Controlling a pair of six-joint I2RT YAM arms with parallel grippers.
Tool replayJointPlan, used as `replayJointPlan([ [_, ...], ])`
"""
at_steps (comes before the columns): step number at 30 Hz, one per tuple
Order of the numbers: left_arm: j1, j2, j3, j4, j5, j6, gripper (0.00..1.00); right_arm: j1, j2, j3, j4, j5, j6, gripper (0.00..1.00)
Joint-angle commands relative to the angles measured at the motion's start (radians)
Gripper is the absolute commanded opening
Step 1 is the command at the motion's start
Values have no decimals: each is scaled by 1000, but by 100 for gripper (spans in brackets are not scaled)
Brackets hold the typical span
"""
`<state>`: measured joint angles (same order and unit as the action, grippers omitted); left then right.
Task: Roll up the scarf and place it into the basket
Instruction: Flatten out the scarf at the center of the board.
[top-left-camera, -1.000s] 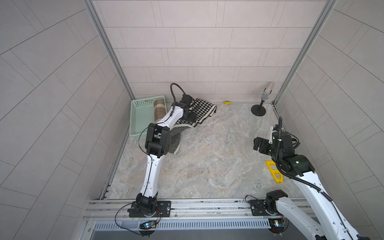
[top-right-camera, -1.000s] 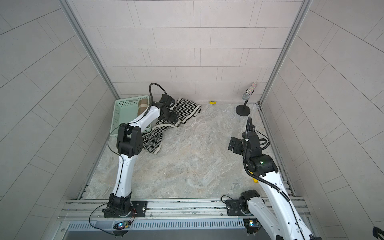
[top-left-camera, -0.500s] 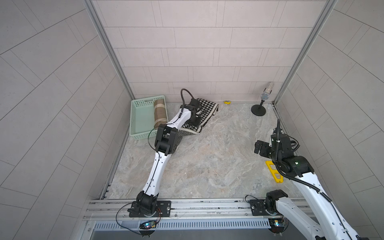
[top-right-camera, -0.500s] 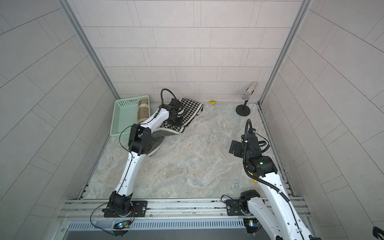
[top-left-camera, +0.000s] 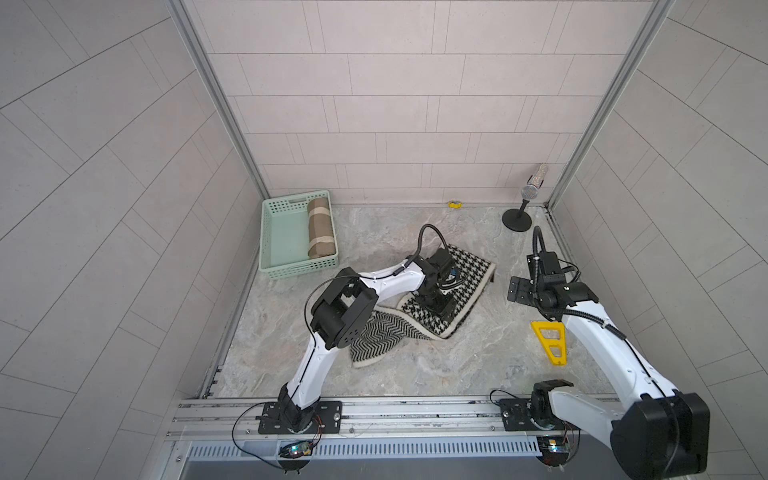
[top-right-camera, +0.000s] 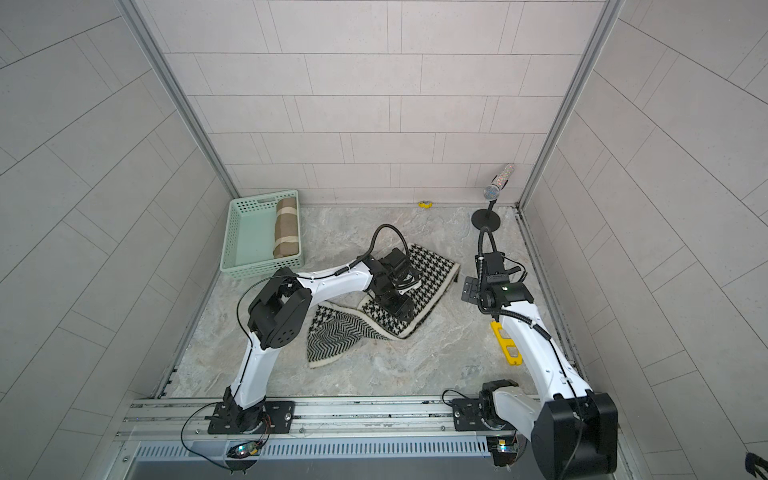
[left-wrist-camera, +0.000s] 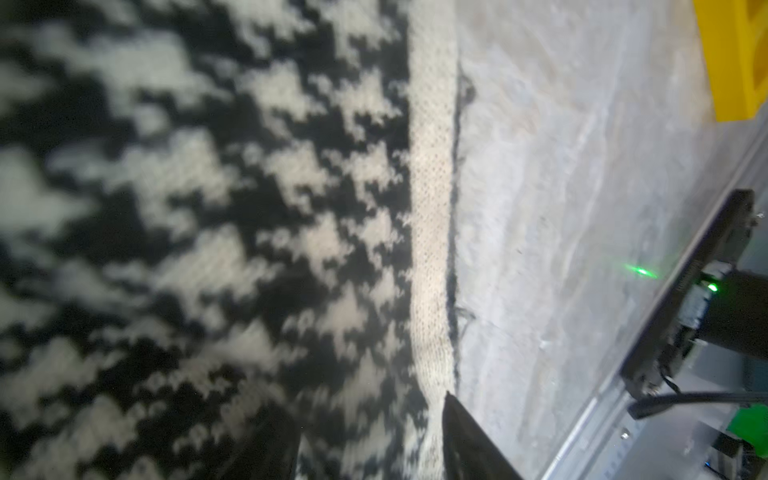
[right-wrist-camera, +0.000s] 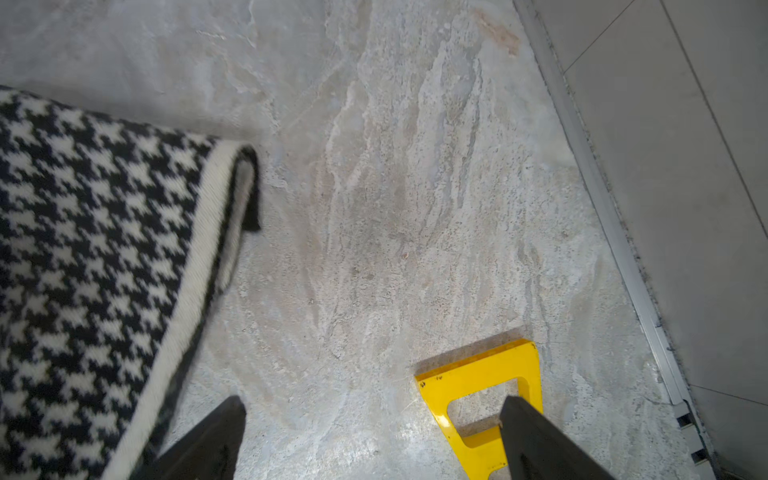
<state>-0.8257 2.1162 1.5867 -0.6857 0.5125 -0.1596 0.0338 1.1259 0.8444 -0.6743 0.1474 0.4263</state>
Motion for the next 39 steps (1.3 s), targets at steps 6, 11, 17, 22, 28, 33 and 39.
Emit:
replayJointPlan([
  [6, 166, -430, -208, -84, -374, -189, 74, -45, 119, 60, 52, -24, -31, 91],
  [11, 269, -612, -457, -116, -374, -174, 73, -102, 149, 51, 51, -18, -14, 91],
  [17, 272, -737, -711, -39, -317, -272, 73, -173, 139, 1, 49, -44, 3, 90],
  [22, 286, -823, -802, -27, -463, -350, 74, -194, 109, -50, 53, -53, 10, 90],
  [28, 305, -787, -838, 125, -424, -319, 74, -204, 100, -88, 73, -48, 26, 90],
  [33, 306, -707, -859, 192, -385, -299, 67, -215, 106, -98, 87, -94, 31, 90],
  [39, 305, -702, -897, 207, -374, -323, 39, -216, 116, -118, 131, -158, 47, 90],
])
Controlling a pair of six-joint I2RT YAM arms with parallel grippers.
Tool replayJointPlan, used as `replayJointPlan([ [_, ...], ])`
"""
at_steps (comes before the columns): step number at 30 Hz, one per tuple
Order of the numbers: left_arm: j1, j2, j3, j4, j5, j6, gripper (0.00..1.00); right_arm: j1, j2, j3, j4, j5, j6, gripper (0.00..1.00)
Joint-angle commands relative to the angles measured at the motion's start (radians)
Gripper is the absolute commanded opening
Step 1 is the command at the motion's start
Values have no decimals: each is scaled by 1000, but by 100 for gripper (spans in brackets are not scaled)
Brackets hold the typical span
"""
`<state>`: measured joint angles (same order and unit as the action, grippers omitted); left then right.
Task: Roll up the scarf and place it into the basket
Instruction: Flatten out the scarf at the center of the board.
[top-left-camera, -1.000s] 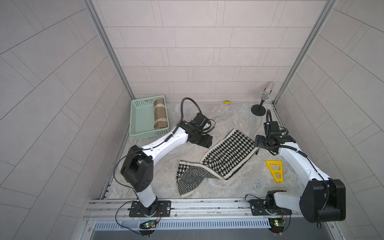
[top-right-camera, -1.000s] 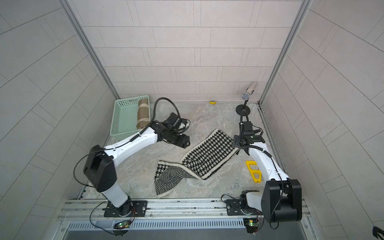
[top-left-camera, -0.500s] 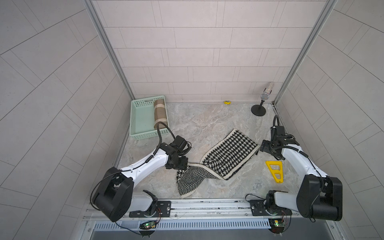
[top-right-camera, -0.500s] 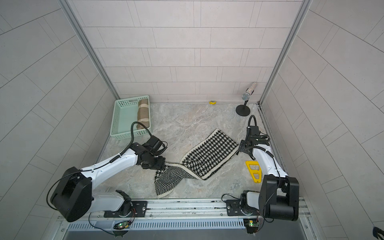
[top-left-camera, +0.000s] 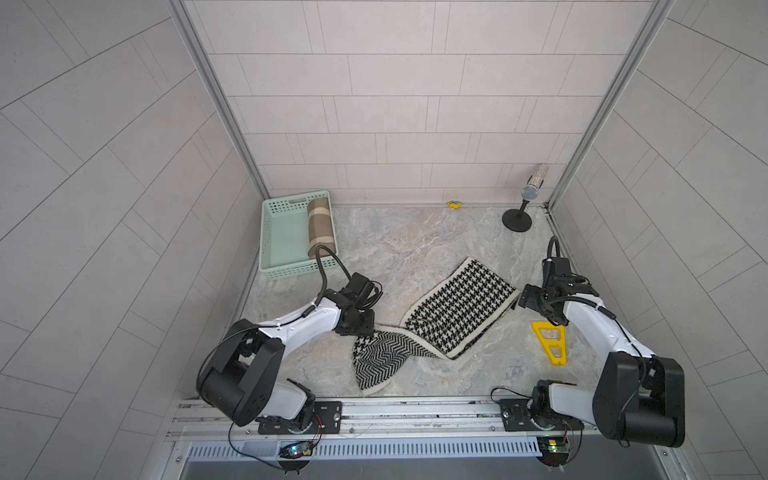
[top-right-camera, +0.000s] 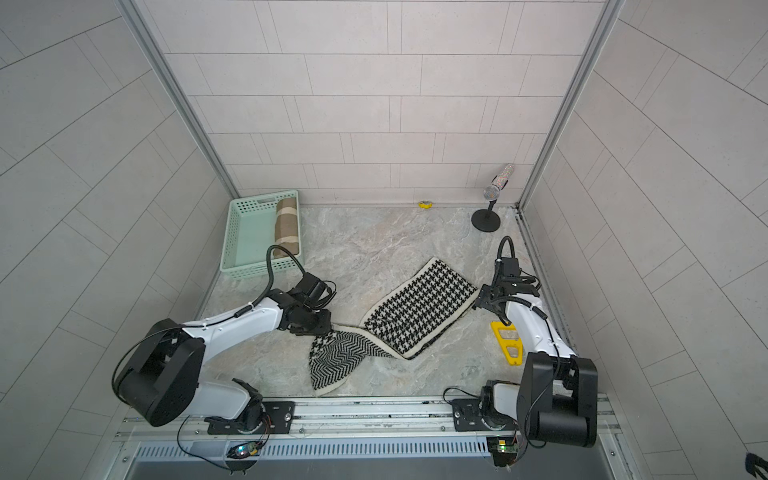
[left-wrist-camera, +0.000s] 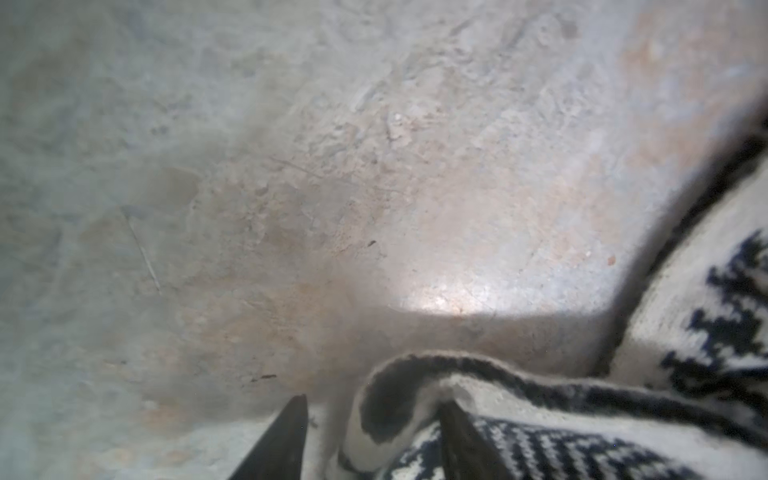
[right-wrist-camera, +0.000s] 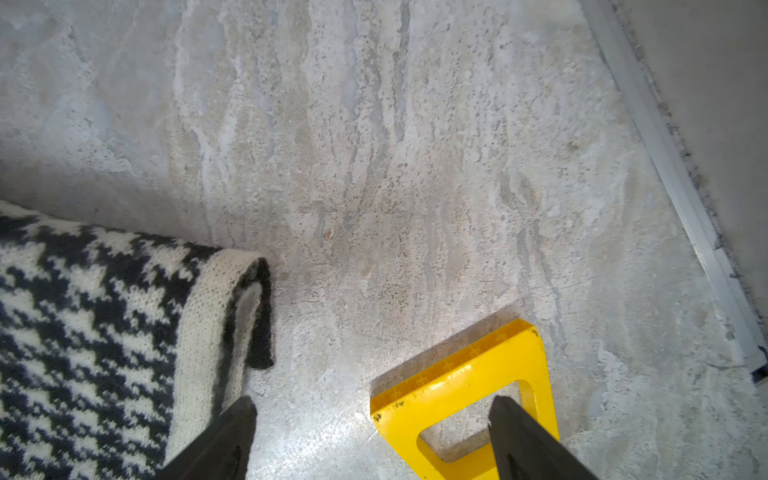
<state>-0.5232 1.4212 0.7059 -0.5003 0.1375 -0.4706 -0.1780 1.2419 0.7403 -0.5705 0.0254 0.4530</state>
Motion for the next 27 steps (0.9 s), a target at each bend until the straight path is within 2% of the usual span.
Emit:
replayJointPlan([
  [1, 4, -8, -21, 27, 0, -13, 29, -5, 5, -17, 37, -49, 25, 89],
  [2, 6, -10, -23, 30, 1, -13, 17, -5, 11, -19, 42, -57, 27, 88],
  [4, 7, -9, -24, 42, 5, -20, 0, -5, 26, -16, 43, -56, 26, 87],
  [8, 18, -50, -7, 20, -38, -32, 0, -11, 45, -12, 51, -25, 16, 83],
  [12, 28, -174, 48, -58, -145, -18, 0, -18, 85, 2, 55, -35, 9, 74],
  [15, 31, -287, 146, -122, -268, 29, 0, -20, 107, 2, 56, -83, 13, 70],
  [18, 31, -380, 226, -83, -355, 111, 0, -20, 128, -1, 66, -180, 13, 62],
  [21, 31, -425, 331, -51, -382, 172, 0, -18, 121, -17, 77, -268, 4, 56],
  [27, 31, -407, 467, -17, -367, 248, 0, 4, -28, -111, 69, -344, -13, 55],
])
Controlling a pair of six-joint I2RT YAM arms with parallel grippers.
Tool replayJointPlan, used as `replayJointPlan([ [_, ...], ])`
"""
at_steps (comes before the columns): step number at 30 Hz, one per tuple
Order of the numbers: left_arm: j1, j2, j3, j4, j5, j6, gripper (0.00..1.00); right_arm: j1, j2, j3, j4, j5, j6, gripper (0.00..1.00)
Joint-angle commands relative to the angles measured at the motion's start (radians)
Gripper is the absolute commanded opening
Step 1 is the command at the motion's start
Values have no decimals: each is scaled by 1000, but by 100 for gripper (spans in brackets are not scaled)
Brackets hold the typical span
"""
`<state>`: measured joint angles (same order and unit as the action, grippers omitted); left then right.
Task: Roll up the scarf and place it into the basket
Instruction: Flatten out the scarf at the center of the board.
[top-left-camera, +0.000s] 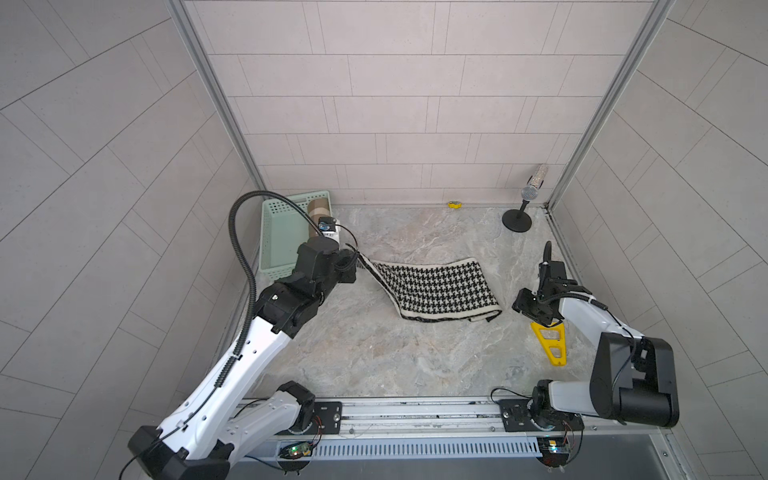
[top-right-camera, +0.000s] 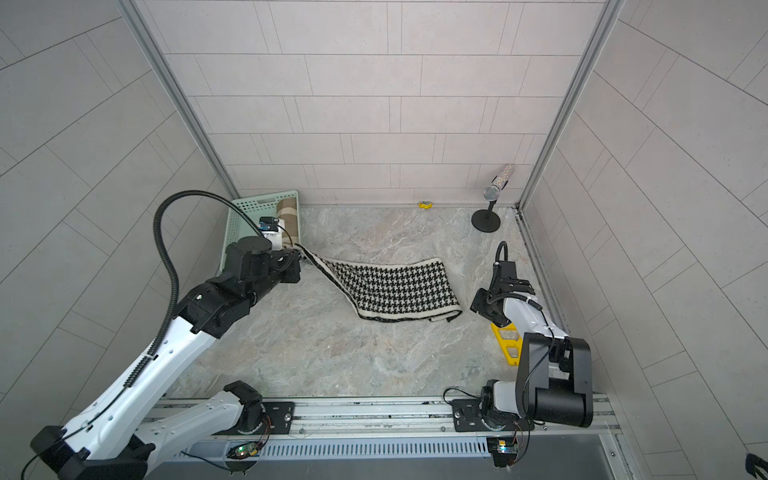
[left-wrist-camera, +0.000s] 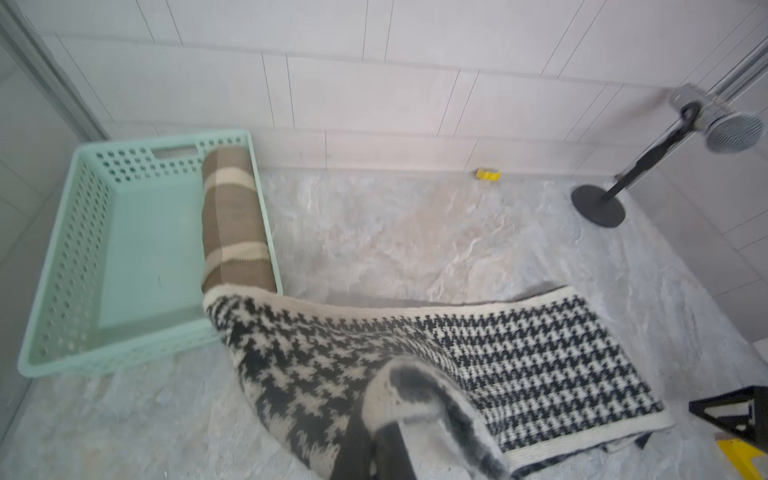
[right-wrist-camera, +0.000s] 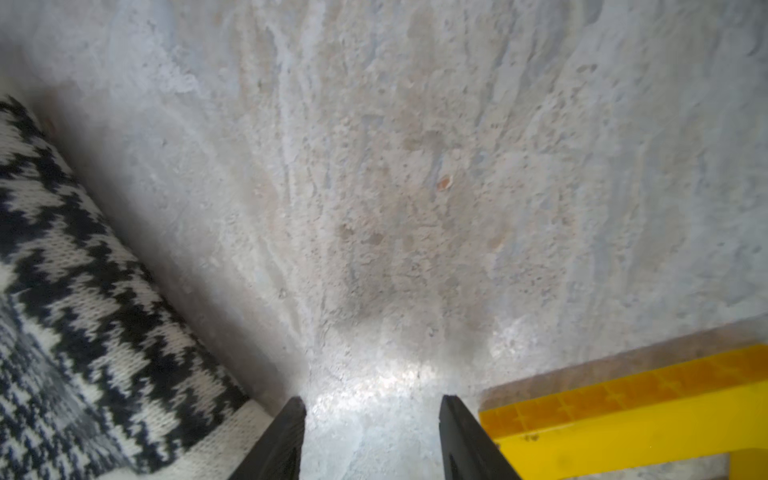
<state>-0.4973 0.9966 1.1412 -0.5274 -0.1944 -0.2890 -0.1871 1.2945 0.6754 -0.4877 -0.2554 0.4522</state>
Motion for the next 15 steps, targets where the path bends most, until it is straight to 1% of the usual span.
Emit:
replayJointPlan([
  [1, 5, 27, 43, 12, -45, 72, 0, 18, -114, -80, -7, -69, -6, 55],
  [4, 5, 51, 72, 22, -67, 87, 0, 50, -225, -170, 6, -78, 33, 54],
  [6, 5, 62, 96, 34, -72, 96, 0, 114, -306, -211, 15, -68, 59, 54],
  [8, 5, 72, 119, 42, -71, 103, 0, 204, -377, -247, 42, -5, 79, 58],
  [11, 5, 88, 144, 52, -69, 112, 0, 360, -450, -305, 130, 127, 110, 65],
  [13, 5, 88, 145, 59, -66, 113, 0, 408, -474, -334, 192, 181, 132, 68],
  [14, 5, 87, 144, 64, -63, 112, 0, 417, -479, -342, 232, 182, 129, 69],
  [15, 5, 88, 142, 65, -62, 113, 0, 417, -473, -332, 226, 197, 137, 70],
])
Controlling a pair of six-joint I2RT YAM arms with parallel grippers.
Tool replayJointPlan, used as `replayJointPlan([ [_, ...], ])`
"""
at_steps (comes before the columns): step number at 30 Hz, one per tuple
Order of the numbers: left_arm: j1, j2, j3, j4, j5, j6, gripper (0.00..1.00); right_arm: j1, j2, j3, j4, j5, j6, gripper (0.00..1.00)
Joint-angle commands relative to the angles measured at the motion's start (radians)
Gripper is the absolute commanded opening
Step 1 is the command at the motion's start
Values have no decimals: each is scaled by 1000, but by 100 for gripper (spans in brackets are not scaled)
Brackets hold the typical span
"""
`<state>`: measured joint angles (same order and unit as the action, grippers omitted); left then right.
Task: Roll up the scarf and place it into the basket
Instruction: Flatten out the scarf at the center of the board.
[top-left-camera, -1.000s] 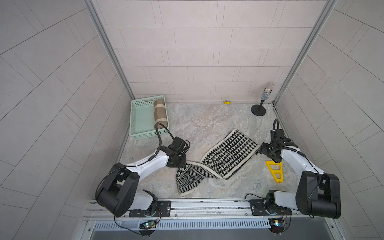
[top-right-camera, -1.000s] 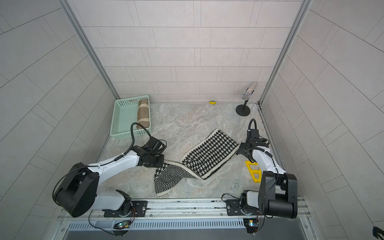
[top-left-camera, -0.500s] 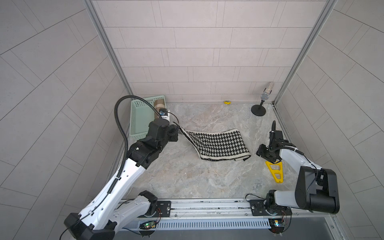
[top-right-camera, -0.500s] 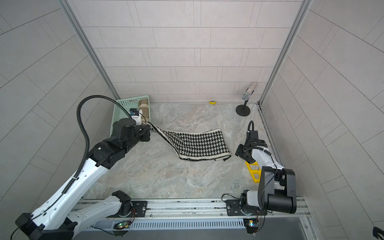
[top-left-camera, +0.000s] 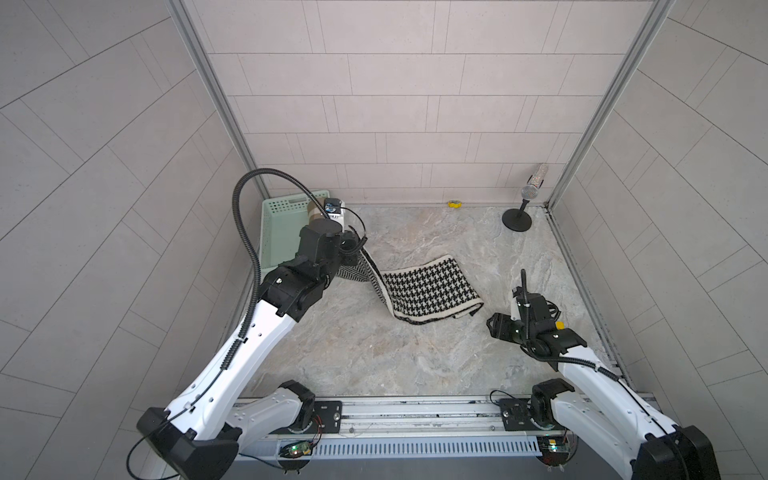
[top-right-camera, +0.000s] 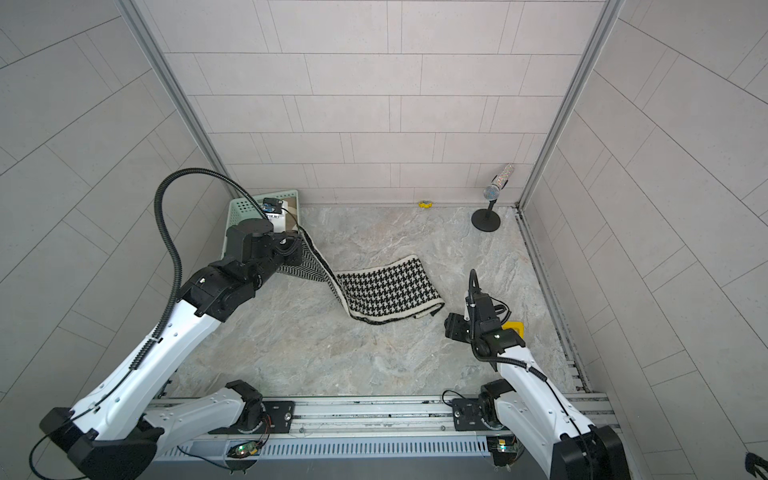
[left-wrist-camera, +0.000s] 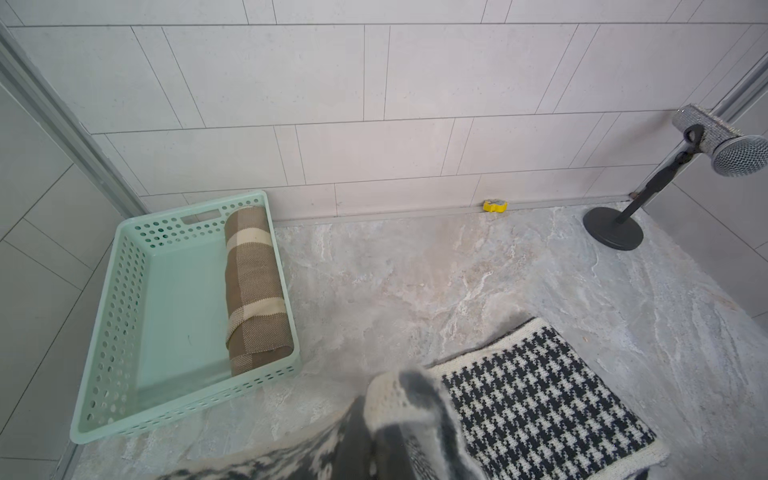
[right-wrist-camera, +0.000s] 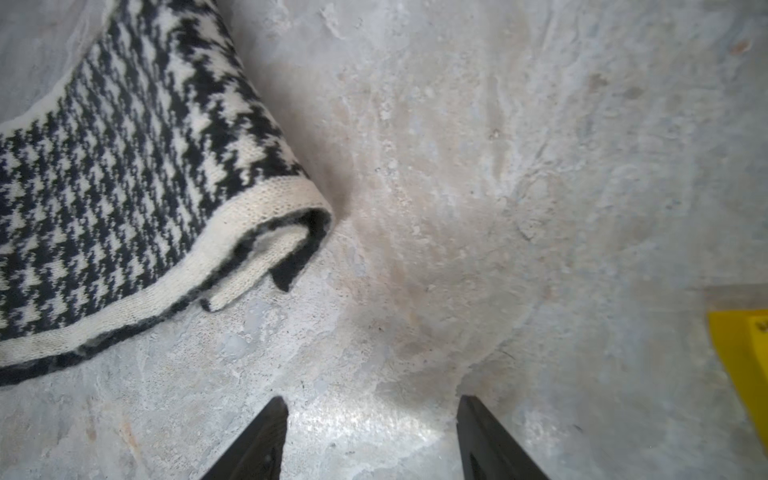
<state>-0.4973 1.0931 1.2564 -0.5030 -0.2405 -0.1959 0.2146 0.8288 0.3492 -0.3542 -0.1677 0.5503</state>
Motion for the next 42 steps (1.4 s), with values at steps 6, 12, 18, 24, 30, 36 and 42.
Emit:
replayJointPlan([
  [6, 5, -11, 33, 41, -27, 21, 0, 17, 152, -11, 283, 62, 87, 68],
  [12, 5, 26, 128, 49, -10, 43, 0, 42, 346, 31, 373, 2, 100, 66],
  [18, 5, 68, 219, 73, 24, 50, 0, 71, 436, 27, 487, 38, 103, 66],
  [24, 5, 126, 313, 73, 45, 60, 0, 78, 522, 28, 611, 30, 91, 63],
  [30, 5, 171, 384, 82, 93, 69, 0, 118, 597, 10, 750, 1, 74, 59],
  [36, 5, 303, 663, -15, 166, 118, 0, 191, 636, 13, 827, 39, 27, 68],
  [42, 6, 383, 834, -18, 193, 146, 0, 212, 674, 32, 867, 1, 17, 68],
])
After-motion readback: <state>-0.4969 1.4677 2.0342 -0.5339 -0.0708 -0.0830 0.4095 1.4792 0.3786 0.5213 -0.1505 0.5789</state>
